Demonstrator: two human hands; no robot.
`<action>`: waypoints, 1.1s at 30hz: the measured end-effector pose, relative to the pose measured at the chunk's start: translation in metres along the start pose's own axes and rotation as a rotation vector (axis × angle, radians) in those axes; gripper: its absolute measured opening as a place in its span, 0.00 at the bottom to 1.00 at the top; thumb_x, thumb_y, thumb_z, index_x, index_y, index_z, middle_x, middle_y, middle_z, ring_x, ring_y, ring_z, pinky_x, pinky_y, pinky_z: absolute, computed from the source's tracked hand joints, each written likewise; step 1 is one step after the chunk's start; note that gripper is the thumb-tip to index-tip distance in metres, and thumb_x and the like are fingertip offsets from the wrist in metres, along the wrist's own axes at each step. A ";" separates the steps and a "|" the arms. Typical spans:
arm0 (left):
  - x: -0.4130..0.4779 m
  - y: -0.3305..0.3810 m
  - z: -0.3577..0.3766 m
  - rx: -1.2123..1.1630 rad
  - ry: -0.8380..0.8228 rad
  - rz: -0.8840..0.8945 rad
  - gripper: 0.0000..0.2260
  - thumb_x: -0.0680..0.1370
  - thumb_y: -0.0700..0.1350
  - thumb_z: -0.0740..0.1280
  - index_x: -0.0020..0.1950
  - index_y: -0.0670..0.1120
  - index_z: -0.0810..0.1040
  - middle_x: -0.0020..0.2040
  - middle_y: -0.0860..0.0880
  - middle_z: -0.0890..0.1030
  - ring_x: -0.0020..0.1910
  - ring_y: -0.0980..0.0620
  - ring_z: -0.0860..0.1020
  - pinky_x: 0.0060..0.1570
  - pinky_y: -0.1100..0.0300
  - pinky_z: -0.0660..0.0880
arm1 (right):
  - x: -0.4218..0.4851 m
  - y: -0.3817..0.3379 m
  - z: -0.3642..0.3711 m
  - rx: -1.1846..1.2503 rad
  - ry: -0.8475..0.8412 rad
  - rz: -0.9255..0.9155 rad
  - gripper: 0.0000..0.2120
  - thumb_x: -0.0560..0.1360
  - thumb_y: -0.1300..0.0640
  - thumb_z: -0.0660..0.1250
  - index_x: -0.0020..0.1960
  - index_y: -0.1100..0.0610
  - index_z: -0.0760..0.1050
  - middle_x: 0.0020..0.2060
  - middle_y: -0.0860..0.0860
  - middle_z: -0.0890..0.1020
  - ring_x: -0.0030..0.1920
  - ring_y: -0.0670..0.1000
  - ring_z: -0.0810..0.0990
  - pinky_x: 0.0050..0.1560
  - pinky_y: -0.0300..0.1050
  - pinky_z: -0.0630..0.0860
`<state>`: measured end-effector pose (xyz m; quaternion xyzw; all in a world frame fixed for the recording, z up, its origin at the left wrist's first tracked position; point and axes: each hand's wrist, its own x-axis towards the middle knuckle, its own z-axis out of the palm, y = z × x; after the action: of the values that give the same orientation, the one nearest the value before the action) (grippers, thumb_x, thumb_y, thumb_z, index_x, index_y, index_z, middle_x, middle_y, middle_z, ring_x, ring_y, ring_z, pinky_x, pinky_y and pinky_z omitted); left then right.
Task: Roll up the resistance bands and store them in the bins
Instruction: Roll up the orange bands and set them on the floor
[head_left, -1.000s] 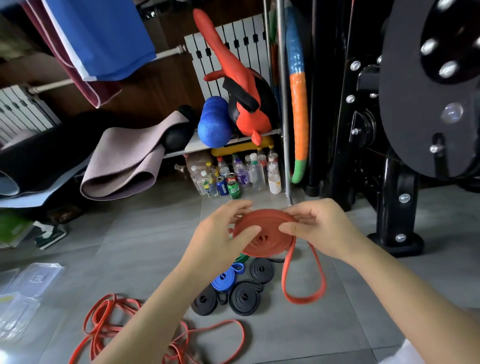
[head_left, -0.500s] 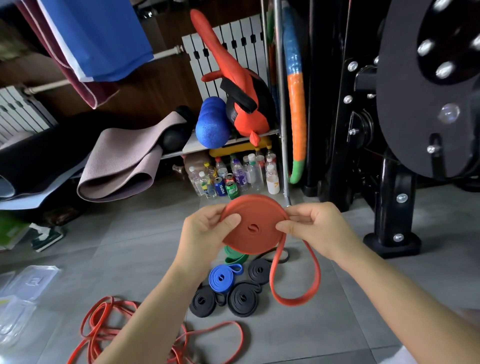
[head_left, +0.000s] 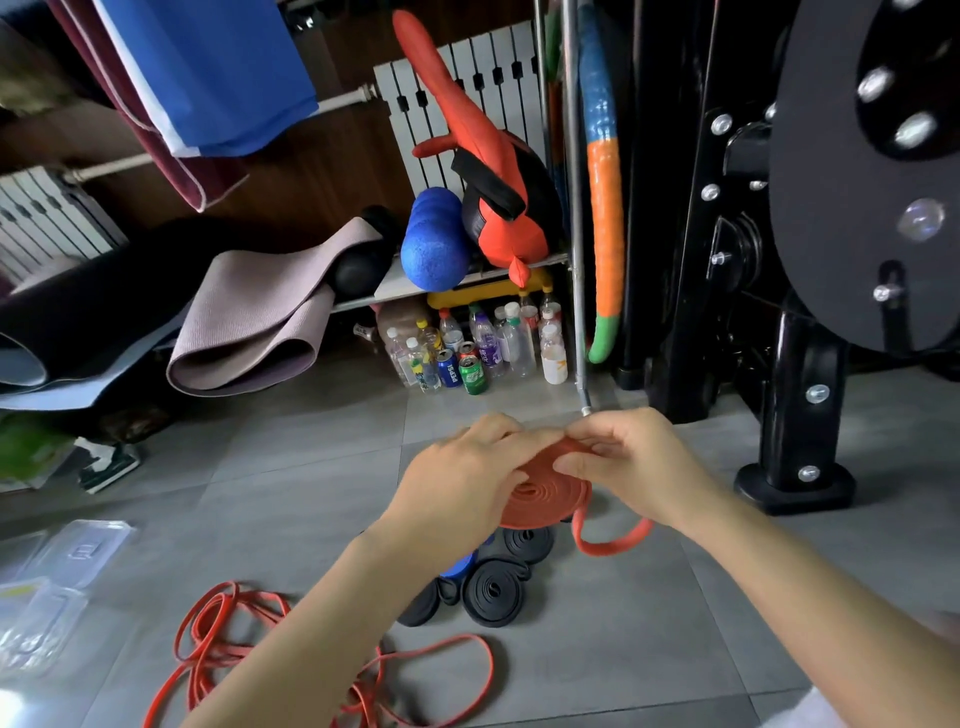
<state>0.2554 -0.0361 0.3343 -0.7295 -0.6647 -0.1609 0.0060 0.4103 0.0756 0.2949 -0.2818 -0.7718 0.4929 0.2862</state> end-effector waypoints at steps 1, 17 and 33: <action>0.001 -0.001 0.000 -0.061 0.012 -0.024 0.23 0.76 0.40 0.64 0.68 0.61 0.70 0.58 0.55 0.74 0.54 0.51 0.75 0.51 0.52 0.75 | 0.000 -0.001 -0.001 0.018 0.004 0.001 0.10 0.68 0.60 0.75 0.47 0.50 0.82 0.42 0.46 0.85 0.45 0.43 0.83 0.55 0.45 0.78; -0.011 -0.005 0.005 -0.839 0.361 -0.364 0.19 0.73 0.32 0.69 0.51 0.56 0.74 0.48 0.57 0.79 0.47 0.58 0.79 0.47 0.63 0.76 | -0.004 -0.005 -0.012 0.404 0.040 0.043 0.12 0.65 0.64 0.75 0.41 0.47 0.82 0.40 0.47 0.86 0.44 0.46 0.84 0.47 0.35 0.79; 0.010 0.006 -0.004 -0.469 -0.099 -0.312 0.07 0.74 0.46 0.71 0.45 0.59 0.77 0.43 0.58 0.82 0.43 0.57 0.81 0.48 0.54 0.78 | -0.006 -0.003 -0.008 0.139 -0.122 0.033 0.11 0.69 0.63 0.74 0.44 0.47 0.82 0.40 0.45 0.86 0.41 0.45 0.84 0.47 0.42 0.80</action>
<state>0.2606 -0.0285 0.3417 -0.6068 -0.7131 -0.2736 -0.2201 0.4196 0.0747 0.2991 -0.2437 -0.7470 0.5661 0.2492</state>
